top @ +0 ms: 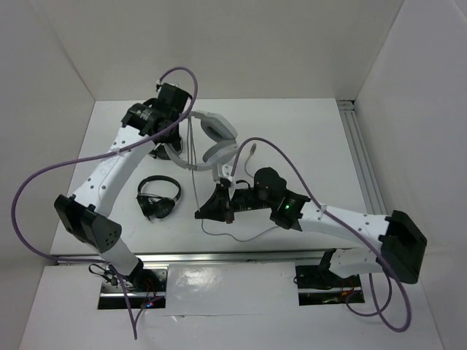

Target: Wrap the headphones

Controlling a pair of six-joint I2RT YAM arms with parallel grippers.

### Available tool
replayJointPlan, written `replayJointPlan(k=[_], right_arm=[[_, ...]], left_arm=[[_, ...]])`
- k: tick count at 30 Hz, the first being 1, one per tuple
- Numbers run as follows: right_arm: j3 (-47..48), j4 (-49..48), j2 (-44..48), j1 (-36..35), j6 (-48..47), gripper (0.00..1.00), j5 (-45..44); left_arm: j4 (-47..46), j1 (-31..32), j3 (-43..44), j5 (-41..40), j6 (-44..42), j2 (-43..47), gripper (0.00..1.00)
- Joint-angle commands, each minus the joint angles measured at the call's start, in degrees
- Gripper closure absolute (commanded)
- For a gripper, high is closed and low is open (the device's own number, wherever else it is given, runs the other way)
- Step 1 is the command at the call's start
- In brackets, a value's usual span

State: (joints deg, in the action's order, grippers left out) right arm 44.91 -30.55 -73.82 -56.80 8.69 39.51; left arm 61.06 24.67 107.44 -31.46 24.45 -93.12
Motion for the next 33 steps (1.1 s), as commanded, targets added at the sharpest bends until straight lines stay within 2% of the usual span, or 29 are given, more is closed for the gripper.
replayJointPlan(k=[1,3,4,6,7,8,9,10,12,14,15,17,19,22,23,27,33], right_arm=[[6.57,27.96,6.75,-3.49,-14.90,1.00,-14.02],[9.48,33.86,8.34,-5.42,-16.85,1.00,-24.34],[13.33,40.06,8.34,-6.30,-18.25,1.00,-35.00],[16.78,45.02,7.65,-8.93,-19.41,1.00,-45.08],[19.40,47.92,7.64,-9.90,-19.41,1.00,-55.40],[20.47,48.82,6.86,-10.96,-20.02,1.00,-60.29],[21.27,48.83,6.15,-13.06,-20.03,1.00,-65.64],[21.80,48.83,6.15,-14.12,-20.03,1.00,-75.18],[22.59,46.56,4.40,-16.32,-22.30,1.00,-85.85],[21.99,39.10,3.61,-16.33,-26.85,1.00,-100.24],[21.28,34.55,3.08,-16.33,-29.75,1.00,-104.59],[20.14,23.41,3.07,-13.97,-38.25,1.00,-108.13],[20.13,20.79,2.55,-9.40,-38.93,1.00,-106.58],[24.26,23.95,1.23,-3.79,-33.84,1.00,-100.17],[24.96,25.78,1.22,-2.54,-32.17,0.96,-98.58],[27.17,30.98,0.52,4.31,-20.13,0.91,-82.19],[22.95,27.65,0.52,7.75,-12.65,0.88,-73.88]], left_arm=[[-8.94,0.99,-5.03,-5.89,3.07,2.32,1.00],[-8.94,2.40,-10.12,-6.41,1.66,3.29,1.00],[-8.94,3.71,-11.88,-6.42,0.96,4.86,1.00],[-9.82,4.51,-16.18,-5.63,-1.16,6.37,1.00],[-9.82,4.51,-17.16,-4.84,-1.16,6.90,1.00],[-9.82,5.04,-18.13,-4.05,-2.20,7.94,1.00],[-8.95,5.82,-19.71,-3.44,-2.21,8.48,1.00],[-8.42,7.05,-20.42,-2.82,-2.73,9.00,1.00],[-7.80,8.81,-22.17,-2.81,-2.74,10.93,1.00],[-6.40,11.53,-24.37,-3.51,-2.74,12.17,1.00],[-5.69,12.42,-24.99,-3.52,-2.74,12.70,1.00],[-3.59,14.78,-26.48,-3.88,-2.74,13.49,1.00],[-2.87,16.63,-27.97,-3.87,-2.74,14.28,1.00],[0.53,21.03,-28.51,-4.04,-0.73,14.99,1.00],[1.25,22.08,-28.51,-4.57,-0.19,14.99,1.00],[2.66,25.69,-28.51,-5.36,1.04,16.04,1.00],[5.92,27.63,-25.27,-6.68,1.57,15.51,1.00]])
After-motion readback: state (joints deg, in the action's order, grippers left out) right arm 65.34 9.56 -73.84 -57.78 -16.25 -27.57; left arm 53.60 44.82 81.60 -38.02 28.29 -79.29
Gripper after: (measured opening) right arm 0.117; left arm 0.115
